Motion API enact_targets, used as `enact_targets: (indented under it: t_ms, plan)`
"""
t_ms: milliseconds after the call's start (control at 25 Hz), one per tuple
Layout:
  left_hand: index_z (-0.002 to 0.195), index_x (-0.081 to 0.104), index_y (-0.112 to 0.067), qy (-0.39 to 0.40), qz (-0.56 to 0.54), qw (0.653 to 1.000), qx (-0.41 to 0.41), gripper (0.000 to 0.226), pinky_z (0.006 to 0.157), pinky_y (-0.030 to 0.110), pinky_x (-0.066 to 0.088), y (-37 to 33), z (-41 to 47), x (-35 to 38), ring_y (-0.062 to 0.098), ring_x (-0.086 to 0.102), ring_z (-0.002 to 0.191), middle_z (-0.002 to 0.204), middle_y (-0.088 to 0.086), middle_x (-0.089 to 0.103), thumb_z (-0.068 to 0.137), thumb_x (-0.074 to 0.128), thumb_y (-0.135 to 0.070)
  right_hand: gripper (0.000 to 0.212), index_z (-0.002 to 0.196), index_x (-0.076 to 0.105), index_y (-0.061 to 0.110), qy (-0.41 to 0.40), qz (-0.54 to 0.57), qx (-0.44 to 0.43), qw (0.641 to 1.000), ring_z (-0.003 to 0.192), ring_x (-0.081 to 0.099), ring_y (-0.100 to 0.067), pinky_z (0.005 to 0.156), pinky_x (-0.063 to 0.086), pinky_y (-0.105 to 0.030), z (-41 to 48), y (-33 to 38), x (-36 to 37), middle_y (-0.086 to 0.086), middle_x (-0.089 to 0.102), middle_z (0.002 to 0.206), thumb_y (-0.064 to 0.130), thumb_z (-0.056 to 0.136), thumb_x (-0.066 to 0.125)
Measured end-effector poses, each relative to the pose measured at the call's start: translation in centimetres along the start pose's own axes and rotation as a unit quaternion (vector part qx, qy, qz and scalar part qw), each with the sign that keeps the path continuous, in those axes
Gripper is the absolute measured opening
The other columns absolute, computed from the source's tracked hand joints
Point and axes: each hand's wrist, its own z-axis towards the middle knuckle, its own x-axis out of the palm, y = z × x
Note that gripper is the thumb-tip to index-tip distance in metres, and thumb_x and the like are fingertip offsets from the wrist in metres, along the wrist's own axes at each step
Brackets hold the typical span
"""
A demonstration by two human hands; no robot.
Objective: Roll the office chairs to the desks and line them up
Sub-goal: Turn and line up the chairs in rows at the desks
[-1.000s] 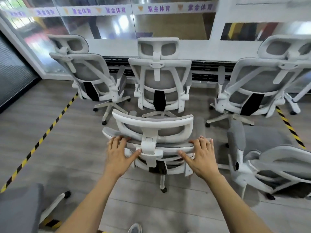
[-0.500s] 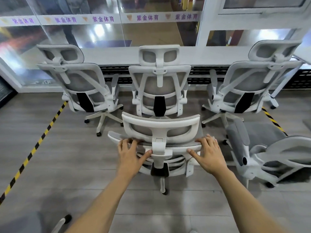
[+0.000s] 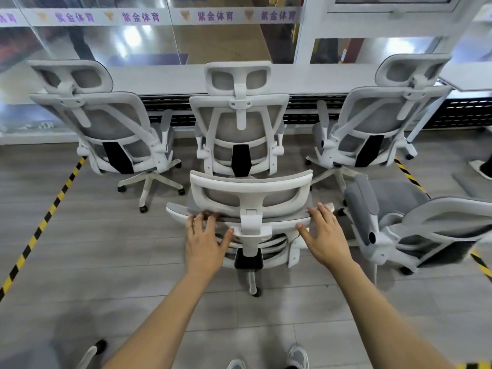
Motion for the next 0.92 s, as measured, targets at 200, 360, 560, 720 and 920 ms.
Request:
enact_targets:
  t_ms: [200, 360, 560, 720, 920]
  plan:
    - [0.136, 0.051, -0.022, -0.002, -0.008, 0.999, 0.049, 0.046, 0.110, 0.054, 0.038, 0.5, -2.0, -0.9, 0.037, 0.037, 0.138, 0.147, 0.009, 0.045, 0.094, 0.058, -0.036, 0.047, 0.143, 0.050, 0.019, -0.045, 0.061, -0.016, 0.997, 0.137, 0.043, -0.024, 0.112, 0.038, -0.039, -3.1, 2.1, -0.2, 0.000, 0.049, 0.148, 0.029, 0.097, 0.056]
    - [0.127, 0.058, -0.018, -0.012, -0.022, 0.998, 0.059, 0.038, 0.104, 0.047, 0.043, -0.6, -5.0, -2.8, 0.033, 0.047, 0.124, 0.134, 0.008, 0.055, 0.090, 0.063, -0.027, 0.043, 0.138, 0.054, 0.020, -0.058, 0.062, -0.050, 0.995, 0.121, 0.052, -0.026, 0.103, 0.042, -0.040, -5.8, 4.6, -1.5, -0.001, 0.060, 0.134, 0.025, 0.096, 0.056]
    - [0.119, 0.059, -0.021, -0.071, -0.017, 0.997, 0.028, 0.028, 0.091, 0.041, 0.046, -2.3, -12.8, -6.9, 0.025, 0.051, 0.109, 0.120, 0.002, 0.058, 0.091, 0.058, -0.025, 0.036, 0.130, 0.060, 0.020, -0.071, 0.115, -0.148, 0.980, 0.114, 0.055, -0.025, 0.101, 0.041, -0.037, -10.7, 7.8, -3.1, 0.000, 0.064, 0.122, 0.023, 0.095, 0.061]
    - [0.117, 0.059, -0.022, -0.112, 0.000, 0.993, -0.029, 0.029, 0.090, 0.039, 0.044, -1.7, -21.6, -10.1, 0.023, 0.050, 0.106, 0.118, -0.001, 0.058, 0.090, 0.054, -0.029, 0.037, 0.132, 0.059, 0.022, -0.003, 0.157, -0.227, 0.961, 0.114, 0.053, -0.021, 0.100, 0.044, -0.040, -16.6, 10.5, -2.6, 0.002, 0.060, 0.124, 0.023, 0.095, 0.062]
    - [0.116, 0.061, -0.023, -0.163, 0.032, 0.977, -0.132, 0.029, 0.091, 0.039, 0.043, 1.6, -32.8, -15.2, 0.023, 0.051, 0.106, 0.117, -0.003, 0.058, 0.089, 0.053, -0.031, 0.040, 0.135, 0.058, 0.024, 0.079, 0.168, -0.330, 0.925, 0.118, 0.053, -0.021, 0.103, 0.043, -0.040, -24.0, 17.1, -0.9, 0.001, 0.059, 0.127, 0.026, 0.096, 0.059]
